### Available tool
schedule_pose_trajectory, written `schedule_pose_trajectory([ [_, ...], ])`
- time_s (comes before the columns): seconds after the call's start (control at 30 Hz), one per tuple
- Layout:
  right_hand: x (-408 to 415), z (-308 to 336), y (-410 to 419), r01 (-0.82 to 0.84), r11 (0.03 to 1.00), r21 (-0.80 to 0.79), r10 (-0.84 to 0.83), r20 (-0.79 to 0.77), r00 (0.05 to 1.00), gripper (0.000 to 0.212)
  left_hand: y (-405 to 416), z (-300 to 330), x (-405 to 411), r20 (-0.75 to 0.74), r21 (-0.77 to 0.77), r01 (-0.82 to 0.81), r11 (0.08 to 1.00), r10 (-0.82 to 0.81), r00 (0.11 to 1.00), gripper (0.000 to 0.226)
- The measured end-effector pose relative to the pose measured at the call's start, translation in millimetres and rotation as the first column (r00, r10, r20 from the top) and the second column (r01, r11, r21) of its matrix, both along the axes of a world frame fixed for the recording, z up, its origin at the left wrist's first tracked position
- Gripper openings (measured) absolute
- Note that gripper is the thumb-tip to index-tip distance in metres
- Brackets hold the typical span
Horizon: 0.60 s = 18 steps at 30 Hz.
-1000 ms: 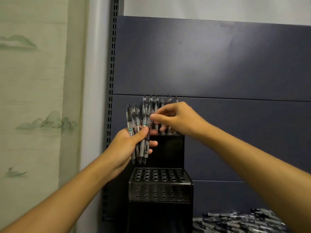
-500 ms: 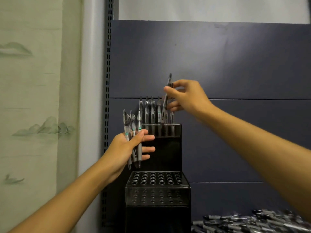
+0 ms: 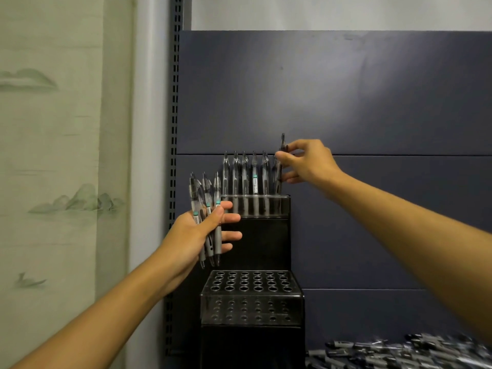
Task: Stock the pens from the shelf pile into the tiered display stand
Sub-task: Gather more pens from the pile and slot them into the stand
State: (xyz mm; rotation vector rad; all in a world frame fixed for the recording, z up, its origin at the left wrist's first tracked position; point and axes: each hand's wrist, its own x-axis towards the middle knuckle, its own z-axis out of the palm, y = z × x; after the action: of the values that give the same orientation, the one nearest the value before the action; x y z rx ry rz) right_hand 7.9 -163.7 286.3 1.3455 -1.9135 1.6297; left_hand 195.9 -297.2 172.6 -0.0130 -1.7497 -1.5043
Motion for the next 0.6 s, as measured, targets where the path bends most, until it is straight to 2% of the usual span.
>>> schedule_pose_trajectory([
  [0.13, -1.7, -5.1, -4.7, 0.015, 0.997, 0.076, -0.016, 0.004, 1.000, 0.033, -0.6, -2.4, 0.8, -0.005, -0.028, -0.011, 1.000, 0.011, 1.000, 0.038],
  [0.27, -4.9, -5.5, -5.0, 0.030, 0.989, 0.145, -0.030, 0.000, 1.000, 0.028, -1.3, -5.4, 1.5, 0.007, -0.028, 0.002, 1.000, -0.002, 1.000, 0.030],
  [0.47, -8.6, -11.5, -1.0, 0.221, 0.964, 0.147, -0.181, -0.244, 0.953, 0.036, 0.9, -6.1, 2.5, 0.006, -0.038, -0.019, 0.999, 0.019, 1.000, 0.030],
  [0.53, -1.1, -11.5, 5.3, 0.194, 0.974, 0.121, -0.156, -0.271, 0.950, 0.035, 0.0, -4.1, 4.7, 0.003, -0.032, -0.028, 0.999, 0.029, 1.000, 0.030],
  [0.6, 14.7, -11.7, 9.7, 0.076, 0.990, 0.119, -0.043, -0.257, 0.965, 0.032, 0.1, -0.6, 7.1, -0.017, -0.026, -0.047, 0.999, 0.046, 0.999, 0.027],
])
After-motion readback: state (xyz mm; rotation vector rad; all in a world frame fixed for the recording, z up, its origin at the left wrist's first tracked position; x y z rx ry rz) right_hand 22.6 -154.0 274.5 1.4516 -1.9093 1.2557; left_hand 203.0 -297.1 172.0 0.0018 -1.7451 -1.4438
